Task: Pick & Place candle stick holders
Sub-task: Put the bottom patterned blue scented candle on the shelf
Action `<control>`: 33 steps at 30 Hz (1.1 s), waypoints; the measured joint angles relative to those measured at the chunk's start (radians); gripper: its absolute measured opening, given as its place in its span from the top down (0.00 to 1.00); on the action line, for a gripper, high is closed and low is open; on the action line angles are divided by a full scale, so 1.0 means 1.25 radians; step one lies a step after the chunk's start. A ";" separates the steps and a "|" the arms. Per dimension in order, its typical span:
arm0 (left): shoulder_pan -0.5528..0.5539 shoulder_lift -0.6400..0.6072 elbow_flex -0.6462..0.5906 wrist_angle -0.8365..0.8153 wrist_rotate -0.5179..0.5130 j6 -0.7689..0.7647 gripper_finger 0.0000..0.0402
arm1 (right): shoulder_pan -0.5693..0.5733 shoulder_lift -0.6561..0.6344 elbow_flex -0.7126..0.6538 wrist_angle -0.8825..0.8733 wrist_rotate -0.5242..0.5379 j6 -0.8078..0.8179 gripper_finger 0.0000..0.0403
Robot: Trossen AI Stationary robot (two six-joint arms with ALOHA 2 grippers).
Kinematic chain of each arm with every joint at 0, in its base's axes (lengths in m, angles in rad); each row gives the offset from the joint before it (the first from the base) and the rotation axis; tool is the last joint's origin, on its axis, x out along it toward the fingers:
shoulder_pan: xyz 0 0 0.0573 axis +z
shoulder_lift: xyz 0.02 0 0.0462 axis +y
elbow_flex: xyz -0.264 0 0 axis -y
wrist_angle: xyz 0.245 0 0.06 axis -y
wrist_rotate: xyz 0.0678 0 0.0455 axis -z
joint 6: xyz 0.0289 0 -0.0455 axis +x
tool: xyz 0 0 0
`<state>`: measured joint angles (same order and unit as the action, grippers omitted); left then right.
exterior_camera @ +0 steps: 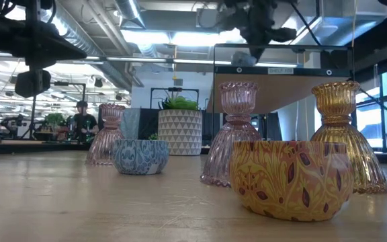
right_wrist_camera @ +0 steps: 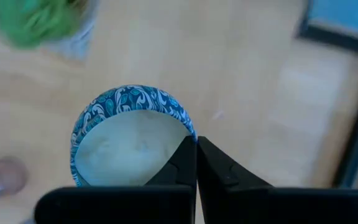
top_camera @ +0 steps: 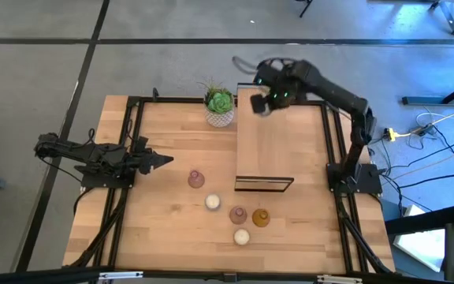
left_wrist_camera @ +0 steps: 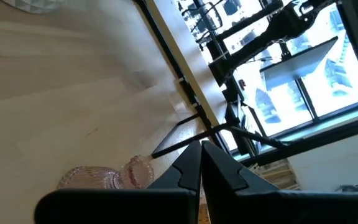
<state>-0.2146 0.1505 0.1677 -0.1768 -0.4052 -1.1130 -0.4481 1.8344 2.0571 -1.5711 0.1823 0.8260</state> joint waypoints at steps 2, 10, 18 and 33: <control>0.000 0.000 0.000 0.000 -0.011 -0.001 0.98 | -0.051 -0.002 0.000 0.000 0.007 -0.042 1.00; 0.000 0.000 0.000 0.001 -0.078 -0.064 0.98 | -0.176 0.013 0.000 0.000 -0.009 -0.320 1.00; 0.000 0.000 0.000 0.001 -0.157 -0.078 0.98 | -0.183 0.058 0.000 0.000 -0.026 -0.532 1.00; 0.000 0.000 0.000 0.001 -0.173 -0.084 0.98 | -0.142 0.117 -0.001 0.000 0.085 -0.536 1.00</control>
<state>-0.2142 0.1505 0.1677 -0.1761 -0.6213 -1.2179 -0.6258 1.9808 2.0563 -1.5710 0.2885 0.1565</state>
